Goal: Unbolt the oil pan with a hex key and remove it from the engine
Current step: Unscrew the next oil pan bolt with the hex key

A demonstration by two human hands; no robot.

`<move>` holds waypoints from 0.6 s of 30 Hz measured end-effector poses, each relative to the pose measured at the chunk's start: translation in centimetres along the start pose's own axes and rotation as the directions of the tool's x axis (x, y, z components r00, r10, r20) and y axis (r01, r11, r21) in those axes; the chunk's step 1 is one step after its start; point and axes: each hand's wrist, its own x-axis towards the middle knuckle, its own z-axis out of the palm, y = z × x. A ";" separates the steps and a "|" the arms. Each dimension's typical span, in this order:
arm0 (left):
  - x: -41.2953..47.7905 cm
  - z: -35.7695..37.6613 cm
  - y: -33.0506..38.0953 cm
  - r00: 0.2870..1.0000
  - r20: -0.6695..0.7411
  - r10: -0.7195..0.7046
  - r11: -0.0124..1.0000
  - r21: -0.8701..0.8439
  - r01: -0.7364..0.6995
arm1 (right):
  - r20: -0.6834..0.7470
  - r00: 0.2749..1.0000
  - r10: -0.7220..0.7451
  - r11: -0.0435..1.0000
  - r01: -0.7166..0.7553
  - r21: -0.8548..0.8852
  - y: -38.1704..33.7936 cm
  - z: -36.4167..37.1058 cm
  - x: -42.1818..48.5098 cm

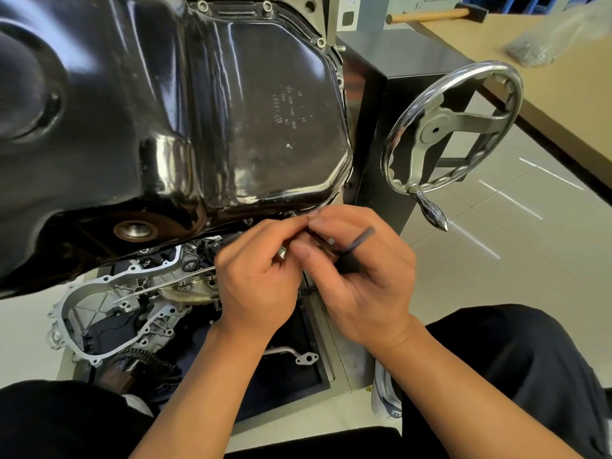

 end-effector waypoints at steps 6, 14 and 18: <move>0.1 0.2 0.3 0.999 -0.046 0.003 1.000 -0.006 -0.004 | -0.020 0.999 0.030 1.000 -0.030 0.003 -0.4 -0.1 -0.1; 0.3 0.0 -0.5 0.997 0.048 0.055 0.997 -0.056 -0.052 | 0.108 0.994 0.016 1.000 -0.015 -0.011 -0.1 -0.1 0.3; 0.3 0.0 -0.4 0.998 -0.050 0.044 0.999 0.007 -0.043 | 0.125 0.992 0.020 1.000 -0.018 -0.019 0.0 -0.1 0.1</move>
